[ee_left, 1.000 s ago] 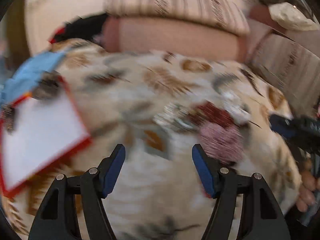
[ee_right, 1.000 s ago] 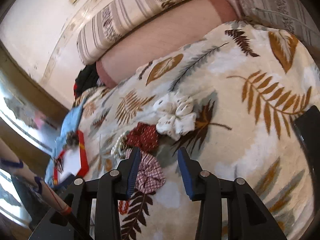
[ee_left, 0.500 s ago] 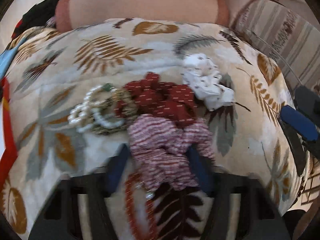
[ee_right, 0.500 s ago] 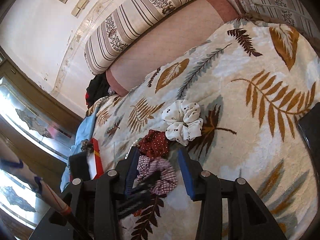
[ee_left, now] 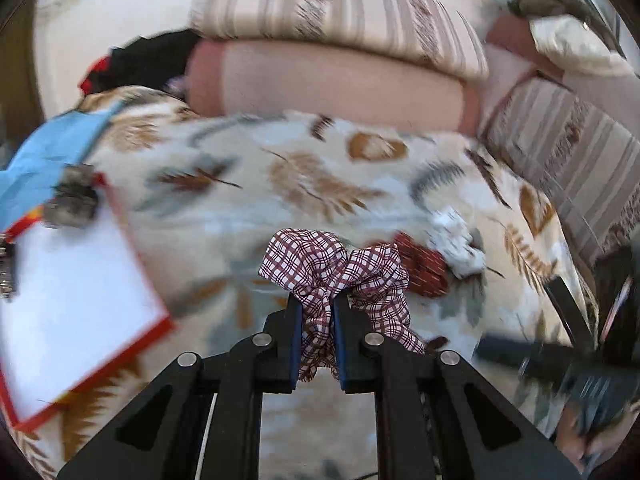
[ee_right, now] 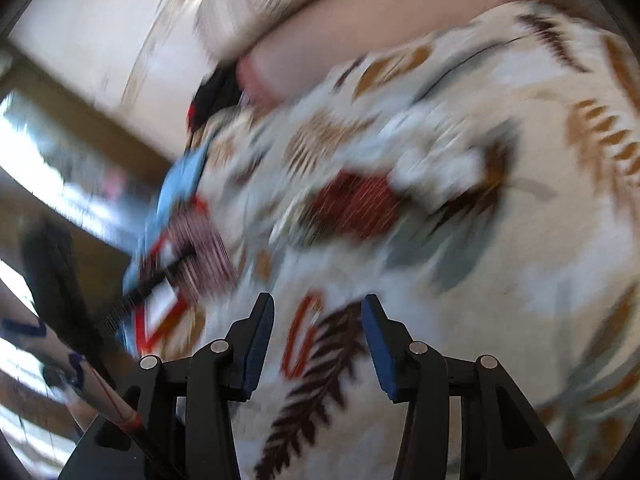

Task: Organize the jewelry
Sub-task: 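Grasp the red bead bracelet with the right tool while the left tool holds the plaid scrunchie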

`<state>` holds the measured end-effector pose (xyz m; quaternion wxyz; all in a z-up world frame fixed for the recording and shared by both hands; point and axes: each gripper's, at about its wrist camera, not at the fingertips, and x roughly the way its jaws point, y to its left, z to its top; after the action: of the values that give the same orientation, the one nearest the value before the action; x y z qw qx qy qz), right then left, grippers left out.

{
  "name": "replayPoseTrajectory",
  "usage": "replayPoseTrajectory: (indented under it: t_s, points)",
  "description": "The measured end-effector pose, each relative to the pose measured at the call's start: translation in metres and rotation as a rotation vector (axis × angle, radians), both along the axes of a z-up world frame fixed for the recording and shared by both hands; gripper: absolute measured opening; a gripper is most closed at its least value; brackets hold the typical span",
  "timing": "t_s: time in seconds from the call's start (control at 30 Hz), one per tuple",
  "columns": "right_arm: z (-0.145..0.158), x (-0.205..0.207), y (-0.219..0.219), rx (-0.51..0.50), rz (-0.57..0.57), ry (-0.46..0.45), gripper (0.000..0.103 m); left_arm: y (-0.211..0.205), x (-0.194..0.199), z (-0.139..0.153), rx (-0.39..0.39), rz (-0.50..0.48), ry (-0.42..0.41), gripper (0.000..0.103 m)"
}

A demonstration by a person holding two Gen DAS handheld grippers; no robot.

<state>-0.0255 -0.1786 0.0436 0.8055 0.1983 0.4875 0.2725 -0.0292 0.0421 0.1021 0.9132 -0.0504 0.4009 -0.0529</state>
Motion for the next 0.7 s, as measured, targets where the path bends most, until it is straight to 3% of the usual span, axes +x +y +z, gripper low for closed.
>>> replayPoseTrajectory:
  t_s: [0.1,0.2,0.3,0.33,0.37,0.53,0.7]
  points:
    - [-0.010,-0.010,0.033,-0.075,0.075,-0.004,0.050,0.019,-0.004,0.005,0.020,0.042,-0.040,0.013]
    - [-0.024,-0.017,0.062,-0.213,0.118,-0.019,0.046,0.033,-0.003,0.003,-0.008,0.061,-0.045,0.013]
    - [-0.033,-0.023,0.080,-0.372,0.136,-0.104,0.027,0.038,-0.003,0.000,-0.021,0.055,-0.053,0.013]
    - [-0.033,-0.024,0.084,-0.409,0.137,-0.131,0.013,0.038,-0.003,0.000,-0.023,0.052,-0.057,0.013]
    - [-0.033,-0.024,0.084,-0.442,0.128,-0.157,0.009,0.038,-0.003,-0.001,-0.022,0.050,-0.061,0.013]
    - [-0.031,-0.011,0.065,-0.366,0.044,-0.152,0.008,0.038,-0.002,-0.009,-0.003,0.044,-0.075,0.013]
    - [-0.007,-0.009,0.044,-0.211,-0.026,-0.227,0.008,0.042,0.001,-0.014,0.026,0.058,-0.087,0.013]
